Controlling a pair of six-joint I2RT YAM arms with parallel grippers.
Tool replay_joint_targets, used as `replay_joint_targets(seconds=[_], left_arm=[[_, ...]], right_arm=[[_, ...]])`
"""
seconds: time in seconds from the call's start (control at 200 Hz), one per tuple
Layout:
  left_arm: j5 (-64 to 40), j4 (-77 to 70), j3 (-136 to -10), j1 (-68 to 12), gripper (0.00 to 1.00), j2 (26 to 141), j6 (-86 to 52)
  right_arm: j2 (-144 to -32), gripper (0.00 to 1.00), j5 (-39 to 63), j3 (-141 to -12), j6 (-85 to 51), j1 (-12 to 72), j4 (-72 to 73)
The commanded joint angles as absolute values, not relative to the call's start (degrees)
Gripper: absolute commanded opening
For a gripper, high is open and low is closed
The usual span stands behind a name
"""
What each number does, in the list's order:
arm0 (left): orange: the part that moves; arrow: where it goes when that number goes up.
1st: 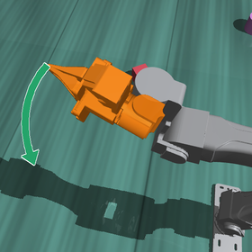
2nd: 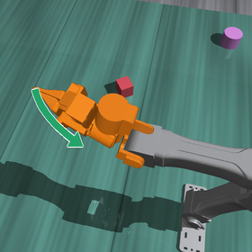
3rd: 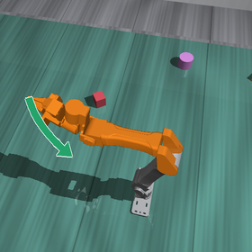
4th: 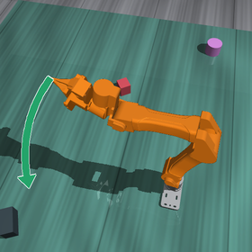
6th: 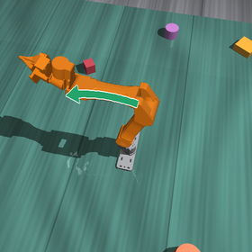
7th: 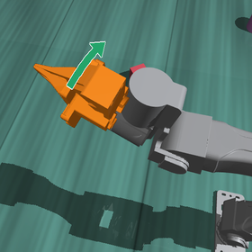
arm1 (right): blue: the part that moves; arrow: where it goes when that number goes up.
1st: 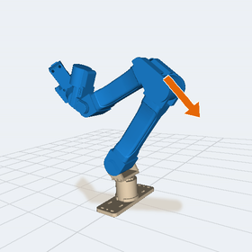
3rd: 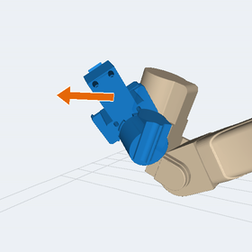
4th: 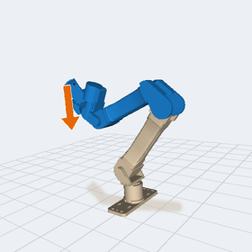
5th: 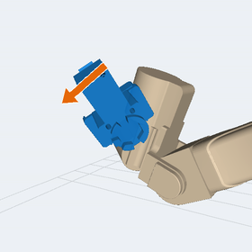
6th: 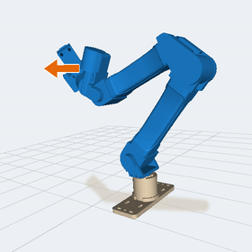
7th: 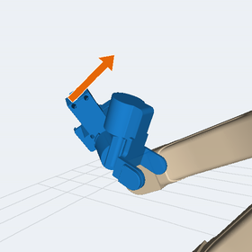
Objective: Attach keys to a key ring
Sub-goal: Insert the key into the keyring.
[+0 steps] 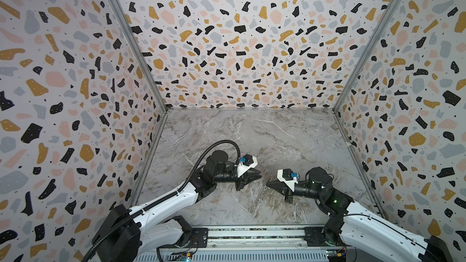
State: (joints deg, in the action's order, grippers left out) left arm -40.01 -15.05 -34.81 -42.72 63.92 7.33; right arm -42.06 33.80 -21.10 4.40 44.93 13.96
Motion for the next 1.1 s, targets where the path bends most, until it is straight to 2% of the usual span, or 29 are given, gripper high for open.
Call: replay_joint_targets(seconds=[0.0, 0.551, 1.096], left_arm=[[-41.31, -16.04, -33.73, -43.7, 0.23, 62.84, 9.12], [-43.14, -14.77, -34.45, -45.31, 0.3, 63.7, 11.41], [-45.0, -11.23, -37.25, -46.08, 0.31, 67.59, 14.02]], right_arm=[[-41.84, 0.0, 33.84, -24.14, 4.51, 45.09, 14.15], [-41.84, 0.0, 34.48, -24.44, 4.72, 45.09, 14.02], [-42.07, 0.0, 35.33, -24.66, 4.69, 45.09, 14.05]])
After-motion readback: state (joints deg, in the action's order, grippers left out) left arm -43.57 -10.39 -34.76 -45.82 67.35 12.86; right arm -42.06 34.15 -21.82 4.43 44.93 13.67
